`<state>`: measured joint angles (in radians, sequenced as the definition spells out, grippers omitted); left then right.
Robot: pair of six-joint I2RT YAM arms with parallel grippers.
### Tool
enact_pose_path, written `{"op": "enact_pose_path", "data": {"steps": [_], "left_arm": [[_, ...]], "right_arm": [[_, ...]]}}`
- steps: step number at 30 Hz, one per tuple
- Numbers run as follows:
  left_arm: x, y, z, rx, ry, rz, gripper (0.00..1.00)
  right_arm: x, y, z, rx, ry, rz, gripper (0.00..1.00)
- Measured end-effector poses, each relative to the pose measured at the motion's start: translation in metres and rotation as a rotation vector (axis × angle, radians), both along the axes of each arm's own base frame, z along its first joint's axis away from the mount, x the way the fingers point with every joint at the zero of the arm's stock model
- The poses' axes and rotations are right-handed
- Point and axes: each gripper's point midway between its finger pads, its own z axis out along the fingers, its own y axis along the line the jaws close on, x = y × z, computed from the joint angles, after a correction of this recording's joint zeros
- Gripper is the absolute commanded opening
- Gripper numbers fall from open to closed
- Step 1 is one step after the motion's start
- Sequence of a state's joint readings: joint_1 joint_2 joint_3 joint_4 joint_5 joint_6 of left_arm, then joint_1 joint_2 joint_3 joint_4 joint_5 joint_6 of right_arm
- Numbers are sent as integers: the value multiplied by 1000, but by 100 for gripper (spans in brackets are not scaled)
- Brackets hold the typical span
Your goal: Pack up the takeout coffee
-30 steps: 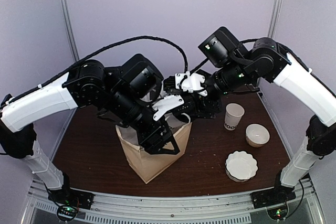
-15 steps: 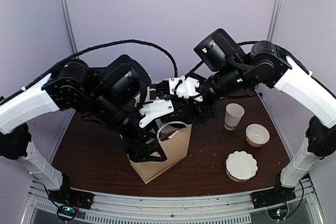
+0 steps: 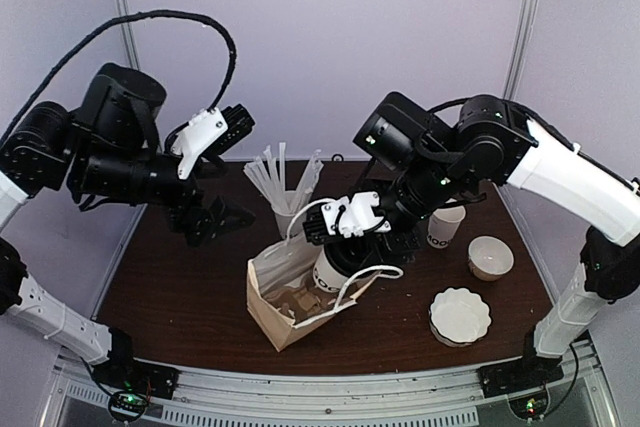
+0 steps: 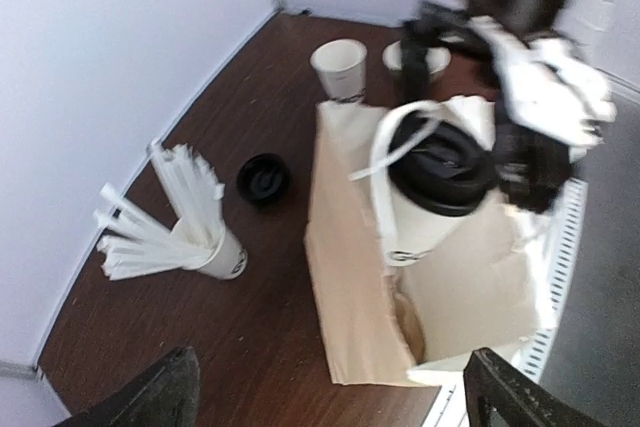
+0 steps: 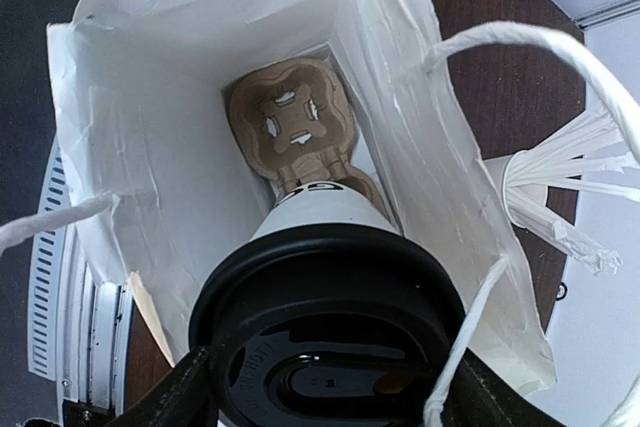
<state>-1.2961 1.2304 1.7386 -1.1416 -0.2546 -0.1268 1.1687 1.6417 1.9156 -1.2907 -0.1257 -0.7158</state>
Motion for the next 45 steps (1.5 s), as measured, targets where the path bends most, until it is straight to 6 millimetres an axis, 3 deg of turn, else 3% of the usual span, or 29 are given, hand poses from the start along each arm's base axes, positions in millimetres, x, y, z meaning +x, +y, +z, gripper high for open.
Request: {"op": "enact_pose_path", "data": {"steps": [4, 7, 15, 21, 24, 26, 28, 31, 32, 34, 39, 42, 45], "left_arm": [[63, 16, -41, 63, 46, 233, 96], [93, 30, -77, 127, 94, 339, 95], [143, 20, -131, 154, 209, 406, 94], [159, 9, -152, 148, 268, 401, 91], [156, 7, -147, 137, 283, 389, 84], [148, 1, -127, 112, 295, 355, 86], [132, -10, -95, 65, 252, 298, 87], [62, -32, -50, 1, 195, 105, 87], [34, -35, -37, -23, 192, 29, 87], [5, -27, -27, -34, 190, -33, 87], [-10, -15, -53, 69, 182, -36, 87], [-8, -24, -80, 158, 189, -31, 87], [-8, -32, -93, 198, 192, -42, 84]], "right_arm": [[-6, -4, -5, -23, -17, 32, 72], [-10, -7, -8, -38, -31, 56, 72], [-17, -12, -17, -113, -100, 153, 71], [-21, -12, -13, -145, -145, 217, 70], [-34, -11, -15, -163, -156, 265, 70], [-41, -11, -18, -179, -159, 287, 70], [-46, -13, -22, -196, -158, 300, 70], [-45, -15, -25, -211, -160, 297, 70], [-45, -15, -25, -212, -161, 295, 70], [-44, -16, -25, -215, -162, 293, 70], [-43, -16, -24, -218, -167, 290, 70], [-41, -17, -24, -222, -179, 284, 70], [-37, -16, -24, -226, -202, 273, 70]]}}
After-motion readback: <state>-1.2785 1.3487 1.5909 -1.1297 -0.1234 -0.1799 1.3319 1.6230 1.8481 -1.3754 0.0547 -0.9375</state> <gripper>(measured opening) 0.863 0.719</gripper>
